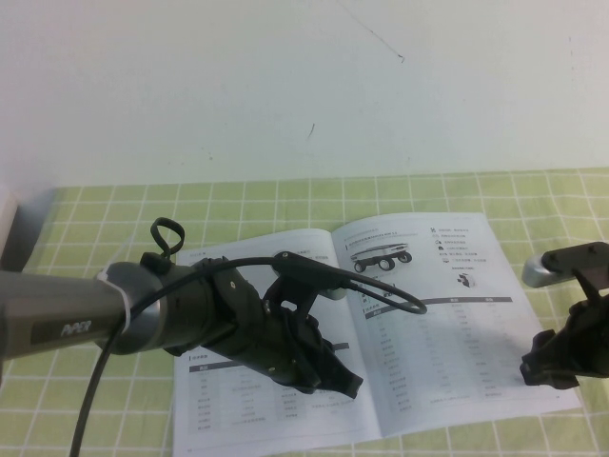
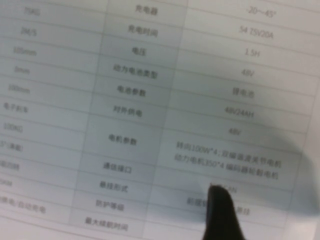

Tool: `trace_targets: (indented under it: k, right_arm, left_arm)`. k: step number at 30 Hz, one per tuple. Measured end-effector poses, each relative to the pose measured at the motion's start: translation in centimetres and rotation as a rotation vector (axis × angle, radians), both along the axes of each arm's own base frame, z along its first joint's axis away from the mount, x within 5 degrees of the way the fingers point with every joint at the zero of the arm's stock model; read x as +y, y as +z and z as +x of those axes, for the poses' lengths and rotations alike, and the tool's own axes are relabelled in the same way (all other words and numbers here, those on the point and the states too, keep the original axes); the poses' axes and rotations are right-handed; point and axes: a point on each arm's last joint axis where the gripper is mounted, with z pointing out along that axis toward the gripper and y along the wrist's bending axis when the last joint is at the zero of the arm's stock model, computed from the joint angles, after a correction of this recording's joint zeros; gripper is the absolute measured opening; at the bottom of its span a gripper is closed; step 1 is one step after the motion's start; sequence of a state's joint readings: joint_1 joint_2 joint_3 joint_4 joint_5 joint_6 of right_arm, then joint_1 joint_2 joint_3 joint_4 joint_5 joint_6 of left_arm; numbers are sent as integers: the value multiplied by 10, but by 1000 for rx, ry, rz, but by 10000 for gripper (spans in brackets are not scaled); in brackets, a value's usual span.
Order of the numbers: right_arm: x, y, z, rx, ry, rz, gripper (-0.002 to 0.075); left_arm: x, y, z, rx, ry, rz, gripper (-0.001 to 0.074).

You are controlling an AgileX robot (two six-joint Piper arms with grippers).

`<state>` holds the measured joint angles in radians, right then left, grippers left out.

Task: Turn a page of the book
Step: Open the closed book

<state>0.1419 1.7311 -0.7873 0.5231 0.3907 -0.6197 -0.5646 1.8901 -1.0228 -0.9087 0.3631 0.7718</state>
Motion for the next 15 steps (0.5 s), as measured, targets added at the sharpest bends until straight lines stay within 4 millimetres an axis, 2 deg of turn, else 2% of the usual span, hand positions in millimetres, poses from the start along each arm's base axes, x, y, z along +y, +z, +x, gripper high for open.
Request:
trace_targets:
  k: [15]
  right_arm:
    - [2, -8, 3, 42, -34, 30, 408]
  left_arm:
    - [0, 0, 0, 0, 0, 0, -4]
